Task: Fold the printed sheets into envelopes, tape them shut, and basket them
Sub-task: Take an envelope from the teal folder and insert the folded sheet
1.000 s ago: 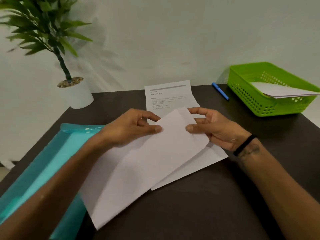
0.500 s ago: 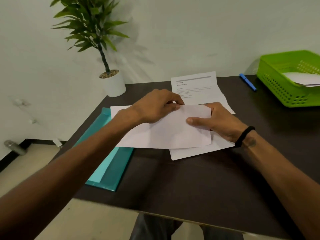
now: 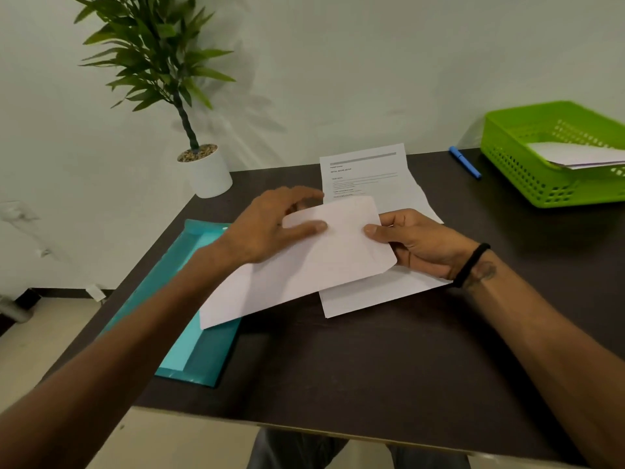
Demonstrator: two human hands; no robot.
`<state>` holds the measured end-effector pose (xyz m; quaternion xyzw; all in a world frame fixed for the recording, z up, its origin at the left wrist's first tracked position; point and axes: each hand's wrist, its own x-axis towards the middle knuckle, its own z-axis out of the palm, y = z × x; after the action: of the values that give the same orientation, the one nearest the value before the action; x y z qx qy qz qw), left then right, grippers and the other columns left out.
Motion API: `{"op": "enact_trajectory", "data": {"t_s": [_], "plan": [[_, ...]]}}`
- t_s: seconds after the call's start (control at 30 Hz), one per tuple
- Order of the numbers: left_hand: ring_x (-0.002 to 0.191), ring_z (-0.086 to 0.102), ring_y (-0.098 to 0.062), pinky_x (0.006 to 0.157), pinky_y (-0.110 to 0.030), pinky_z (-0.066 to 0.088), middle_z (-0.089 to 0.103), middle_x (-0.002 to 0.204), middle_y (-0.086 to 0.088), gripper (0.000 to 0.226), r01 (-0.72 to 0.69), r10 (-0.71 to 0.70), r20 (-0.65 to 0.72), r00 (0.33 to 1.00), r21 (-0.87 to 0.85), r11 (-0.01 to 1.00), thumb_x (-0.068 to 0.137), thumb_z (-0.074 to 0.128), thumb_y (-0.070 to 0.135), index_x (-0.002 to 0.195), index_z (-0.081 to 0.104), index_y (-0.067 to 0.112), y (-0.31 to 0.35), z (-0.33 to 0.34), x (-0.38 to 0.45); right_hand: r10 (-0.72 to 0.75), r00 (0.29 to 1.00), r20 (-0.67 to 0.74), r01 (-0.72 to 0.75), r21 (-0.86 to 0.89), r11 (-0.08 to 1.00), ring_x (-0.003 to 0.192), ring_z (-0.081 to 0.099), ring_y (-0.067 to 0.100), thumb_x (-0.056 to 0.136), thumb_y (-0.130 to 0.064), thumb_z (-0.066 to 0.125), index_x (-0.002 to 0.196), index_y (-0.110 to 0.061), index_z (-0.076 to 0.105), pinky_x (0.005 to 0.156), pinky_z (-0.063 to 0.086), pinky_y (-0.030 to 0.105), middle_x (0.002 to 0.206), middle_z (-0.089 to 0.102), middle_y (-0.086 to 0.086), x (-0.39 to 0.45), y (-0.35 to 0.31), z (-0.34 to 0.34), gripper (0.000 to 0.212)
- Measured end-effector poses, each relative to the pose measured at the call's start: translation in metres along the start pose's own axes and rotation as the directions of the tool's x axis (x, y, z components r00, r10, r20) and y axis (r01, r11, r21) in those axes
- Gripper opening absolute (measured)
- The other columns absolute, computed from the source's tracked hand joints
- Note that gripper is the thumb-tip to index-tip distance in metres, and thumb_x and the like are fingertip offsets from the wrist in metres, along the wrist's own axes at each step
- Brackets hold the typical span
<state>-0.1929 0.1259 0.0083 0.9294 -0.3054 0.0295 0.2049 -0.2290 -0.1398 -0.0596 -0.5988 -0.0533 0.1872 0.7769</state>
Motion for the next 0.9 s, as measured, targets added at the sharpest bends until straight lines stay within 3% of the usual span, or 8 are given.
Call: {"op": "enact_trajectory", "data": {"t_s": [0.1,0.2,0.3,0.53,0.73,0.9], "plan": [[0.149,0.028,-0.018,0.125,-0.056,0.019,0.028,0.165,0.009,0.125,0.009,-0.024,0.104,0.994,0.140,0.990,0.059,0.065,0.093,0.160,0.006,0.048,0.012,0.018,-0.014,-0.021,0.998,-0.066,0.020,-0.009,1.000,0.120,0.069,0.032,0.087,-0.020,0.069,0.125,0.001,0.067,0.100,0.056,0.045,0.127,0.072,0.017,0.003,0.002,0.001,0.043],[0.155,0.011,-0.021,0.124,-0.067,-0.002,0.008,0.168,0.008,0.133,-0.003,-0.015,0.074,0.997,0.229,0.973,0.062,0.068,0.090,0.154,-0.020,0.053,0.011,0.041,-0.022,-0.032,0.996,-0.077,0.030,-0.033,0.999,0.116,0.071,0.029,0.091,-0.020,0.068,0.123,-0.002,0.068,0.097,0.058,0.042,0.123,0.075,0.013,0.002,0.002,0.007,0.037],[0.155,0.009,-0.019,0.124,-0.065,-0.006,0.004,0.167,0.010,0.127,-0.015,0.007,0.039,0.999,0.215,0.976,0.071,0.071,0.080,0.154,-0.021,0.053,0.004,0.050,-0.022,-0.066,0.992,-0.103,0.057,-0.087,0.995,0.113,0.073,0.025,0.098,-0.014,0.065,0.122,-0.009,0.069,0.095,0.061,0.043,0.121,0.076,0.008,0.003,0.004,0.010,0.025],[0.153,0.004,-0.020,0.122,-0.061,-0.013,0.001,0.165,0.008,0.123,-0.100,0.096,0.027,0.995,0.305,0.947,0.073,0.065,0.083,0.157,-0.018,0.049,-0.001,0.042,-0.014,-0.088,0.992,-0.094,0.086,-0.024,0.996,0.114,0.072,0.029,0.092,0.012,0.062,0.121,-0.008,0.070,0.094,0.061,0.043,0.122,0.075,0.012,-0.001,-0.002,0.008,0.036],[0.152,0.005,-0.022,0.124,-0.062,-0.011,0.003,0.165,0.004,0.125,-0.144,0.130,0.064,0.989,0.341,0.929,0.073,0.065,0.082,0.156,-0.021,0.048,0.006,0.041,-0.006,-0.139,0.985,-0.106,0.134,-0.050,0.990,0.114,0.072,0.025,0.084,-0.002,0.075,0.125,-0.011,0.067,0.090,0.063,0.039,0.122,0.076,0.009,-0.003,0.000,0.005,0.043],[0.152,0.009,-0.025,0.124,-0.063,-0.011,0.010,0.164,0.000,0.119,-0.224,0.210,0.079,0.975,0.380,0.897,0.075,0.061,0.084,0.158,-0.016,0.048,0.021,0.043,0.000,-0.166,0.975,-0.148,0.141,-0.167,0.976,0.121,0.068,0.024,0.076,-0.020,0.085,0.133,-0.021,0.063,0.097,0.059,0.046,0.125,0.074,0.003,0.000,0.005,0.004,0.061]]}}
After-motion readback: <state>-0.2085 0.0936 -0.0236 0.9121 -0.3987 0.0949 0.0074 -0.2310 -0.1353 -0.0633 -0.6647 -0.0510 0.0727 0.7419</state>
